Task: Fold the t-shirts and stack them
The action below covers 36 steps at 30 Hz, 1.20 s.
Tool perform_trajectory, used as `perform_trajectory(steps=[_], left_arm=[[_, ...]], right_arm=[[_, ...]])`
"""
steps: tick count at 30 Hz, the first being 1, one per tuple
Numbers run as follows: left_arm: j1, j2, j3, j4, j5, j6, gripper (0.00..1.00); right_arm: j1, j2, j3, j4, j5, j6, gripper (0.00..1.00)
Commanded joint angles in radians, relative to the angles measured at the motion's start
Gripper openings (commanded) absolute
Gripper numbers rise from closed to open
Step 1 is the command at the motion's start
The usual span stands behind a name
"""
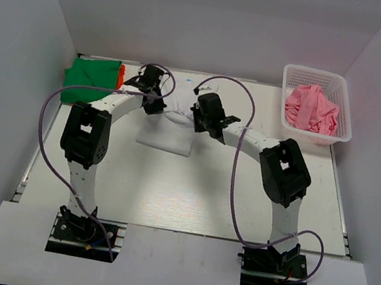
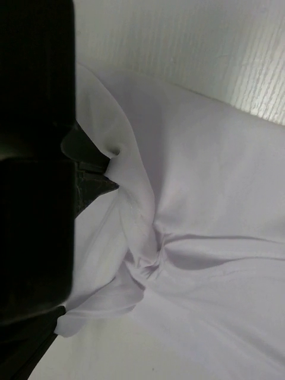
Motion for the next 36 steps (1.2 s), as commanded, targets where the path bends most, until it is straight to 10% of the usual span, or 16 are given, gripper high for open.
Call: perform_trajectory(steps=[1, 2, 3, 5, 6, 8, 21, 36], left_arm=[[0.029, 0.016, 0.089, -0.009, 0.001, 0.012, 0.00], [0.029, 0.045, 0.109, -0.038, -0.010, 0.012, 0.01], [0.043, 0.059, 0.129, -0.048, -0.010, 0.003, 0.33], [0.069, 0.096, 0.198, -0.080, 0.008, 0.003, 0.92], [0.078, 0.096, 0.221, -0.091, 0.023, 0.003, 1.00], [0.092, 0.105, 0.256, -0.100, 0.049, 0.003, 1.00], [0.114, -0.290, -0.242, -0.032, 0.025, -0.055, 1.00], [0.114, -0.715, -0.639, -0.057, -0.023, -0.158, 1.00]], right_arm=[[-0.025, 0.026, 0.053, 0.016, -0.026, 0.019, 0.00], [-0.031, 0.032, 0.059, 0.019, -0.011, 0.027, 0.00], [-0.042, 0.049, 0.081, 0.013, 0.016, 0.034, 0.06], [-0.054, 0.063, 0.105, 0.003, 0.033, 0.048, 0.60], [-0.060, 0.066, 0.145, -0.022, 0.033, 0.059, 0.74], [-0.068, 0.043, 0.142, -0.020, -0.006, 0.059, 0.90], [-0.019, -0.087, -0.071, 0.144, -0.538, -0.044, 0.90], [0.038, 0.278, 0.312, 0.145, -0.410, -0.038, 0.90]])
